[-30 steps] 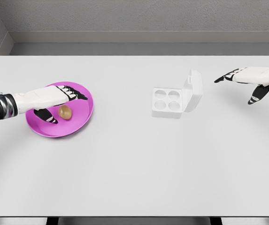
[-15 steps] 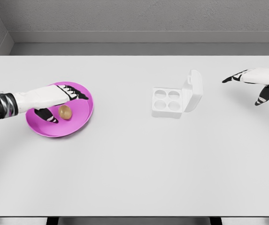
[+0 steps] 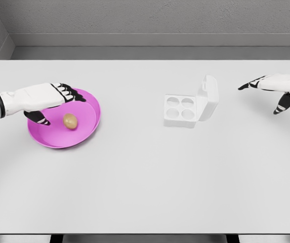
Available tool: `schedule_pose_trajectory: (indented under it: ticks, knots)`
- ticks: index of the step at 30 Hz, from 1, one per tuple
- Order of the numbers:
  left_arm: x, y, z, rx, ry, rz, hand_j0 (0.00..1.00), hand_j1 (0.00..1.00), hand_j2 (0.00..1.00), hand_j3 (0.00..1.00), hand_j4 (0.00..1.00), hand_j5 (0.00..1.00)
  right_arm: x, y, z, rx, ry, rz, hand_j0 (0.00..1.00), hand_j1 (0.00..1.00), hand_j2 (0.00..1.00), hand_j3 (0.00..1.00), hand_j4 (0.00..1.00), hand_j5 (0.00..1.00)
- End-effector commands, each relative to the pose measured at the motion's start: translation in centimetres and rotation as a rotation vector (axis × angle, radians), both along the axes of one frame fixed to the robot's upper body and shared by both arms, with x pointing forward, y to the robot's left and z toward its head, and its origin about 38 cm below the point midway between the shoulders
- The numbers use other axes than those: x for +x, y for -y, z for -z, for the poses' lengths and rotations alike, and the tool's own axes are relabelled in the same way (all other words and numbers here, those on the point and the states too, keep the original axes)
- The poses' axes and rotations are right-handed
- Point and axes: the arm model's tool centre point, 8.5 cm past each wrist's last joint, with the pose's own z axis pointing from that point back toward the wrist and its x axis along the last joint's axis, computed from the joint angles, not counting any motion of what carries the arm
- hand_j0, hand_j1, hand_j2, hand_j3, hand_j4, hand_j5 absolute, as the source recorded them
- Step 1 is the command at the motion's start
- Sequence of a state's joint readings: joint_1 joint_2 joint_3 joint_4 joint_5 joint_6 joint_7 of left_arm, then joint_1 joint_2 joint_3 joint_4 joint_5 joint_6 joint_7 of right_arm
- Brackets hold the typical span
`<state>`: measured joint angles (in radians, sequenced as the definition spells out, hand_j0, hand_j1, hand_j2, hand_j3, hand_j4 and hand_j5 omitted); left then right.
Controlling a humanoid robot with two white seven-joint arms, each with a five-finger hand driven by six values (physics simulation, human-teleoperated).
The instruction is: Pack egg into the box and close the box lid
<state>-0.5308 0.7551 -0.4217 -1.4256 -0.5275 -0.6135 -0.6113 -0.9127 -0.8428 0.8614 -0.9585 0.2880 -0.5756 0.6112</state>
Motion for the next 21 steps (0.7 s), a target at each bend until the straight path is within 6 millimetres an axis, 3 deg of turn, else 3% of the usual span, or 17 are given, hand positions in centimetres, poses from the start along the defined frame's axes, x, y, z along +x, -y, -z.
schedule_pose_trajectory:
  ticks: [1, 8, 10, 14, 16, 21]
  knots:
    - [-0.1, 0.2, -0.2, 0.007, 0.007, 0.006, 1.0, 1.0, 1.0, 1.0, 1.0, 1.0, 0.0, 0.1, -0.1, 0.004, 0.002, 0.005, 1.0, 1.0, 1.0, 1.0, 1.0, 1.0]
    - [0.1, 0.8, -0.5, -0.013, 0.015, 0.017, 1.0, 1.0, 1.0, 1.0, 1.0, 1.0, 0.1, -0.1, 0.0, 0.01, 0.0, 0.005, 1.0, 1.0, 1.0, 1.0, 1.0, 1.0]
    - [-0.4, 2.2, -3.0, -0.077, 0.052, 0.074, 1.0, 1.0, 1.0, 1.0, 1.0, 1.0, 0.1, -0.2, 0.1, 0.011, 0.0, 0.003, 1.0, 1.0, 1.0, 1.0, 1.0, 1.0]
    - [-1.3, 2.8, -5.6, -0.139, 0.077, 0.128, 1.0, 1.0, 1.0, 1.0, 1.0, 1.0, 0.1, -0.3, 0.1, 0.011, -0.001, 0.002, 1.0, 1.0, 1.0, 1.0, 1.0, 1.0]
    - [-2.2, 2.8, -4.4, -0.154, -0.006, 0.153, 1.0, 1.0, 1.0, 1.0, 1.0, 1.0, 0.1, -0.3, 0.1, 0.011, -0.001, 0.002, 1.0, 1.0, 1.0, 1.0, 1.0, 1.0]
    - [-3.7, 2.5, -4.6, -0.124, -0.044, 0.19, 1.0, 1.0, 1.0, 1.0, 1.0, 1.0, 0.2, -0.3, 0.1, 0.011, 0.001, 0.004, 1.0, 1.0, 1.0, 1.0, 1.0, 1.0]
